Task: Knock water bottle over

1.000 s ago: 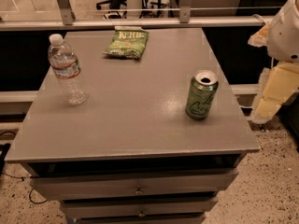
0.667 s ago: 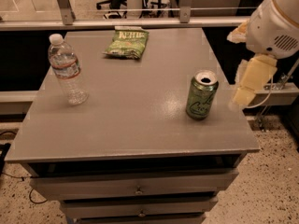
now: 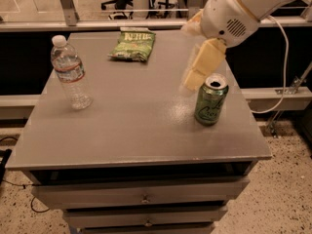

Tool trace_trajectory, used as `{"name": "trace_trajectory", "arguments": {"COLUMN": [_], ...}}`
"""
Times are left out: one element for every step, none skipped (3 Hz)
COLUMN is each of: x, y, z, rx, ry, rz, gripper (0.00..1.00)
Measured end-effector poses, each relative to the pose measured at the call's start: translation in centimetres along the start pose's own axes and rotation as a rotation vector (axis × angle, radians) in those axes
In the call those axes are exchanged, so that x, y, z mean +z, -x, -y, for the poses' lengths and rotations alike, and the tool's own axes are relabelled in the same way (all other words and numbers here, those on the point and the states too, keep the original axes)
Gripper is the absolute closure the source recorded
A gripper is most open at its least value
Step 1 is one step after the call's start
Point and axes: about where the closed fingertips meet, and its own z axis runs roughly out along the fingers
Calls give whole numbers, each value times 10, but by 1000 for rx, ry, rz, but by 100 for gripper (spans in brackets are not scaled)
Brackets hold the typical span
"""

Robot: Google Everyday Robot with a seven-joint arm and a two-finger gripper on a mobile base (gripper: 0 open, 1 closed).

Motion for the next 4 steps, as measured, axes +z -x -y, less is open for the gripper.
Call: {"name": "trace_trajectory", "arguments": {"x": [7,7,26,79], "y": [16,16,40,115], "z": [-3,-3,-4,2], "rx": [-1,-1,-4,-11], "ry": [19,19,25,50], "rz": [44,44,96,214], "gripper": [0,0,0,0]}}
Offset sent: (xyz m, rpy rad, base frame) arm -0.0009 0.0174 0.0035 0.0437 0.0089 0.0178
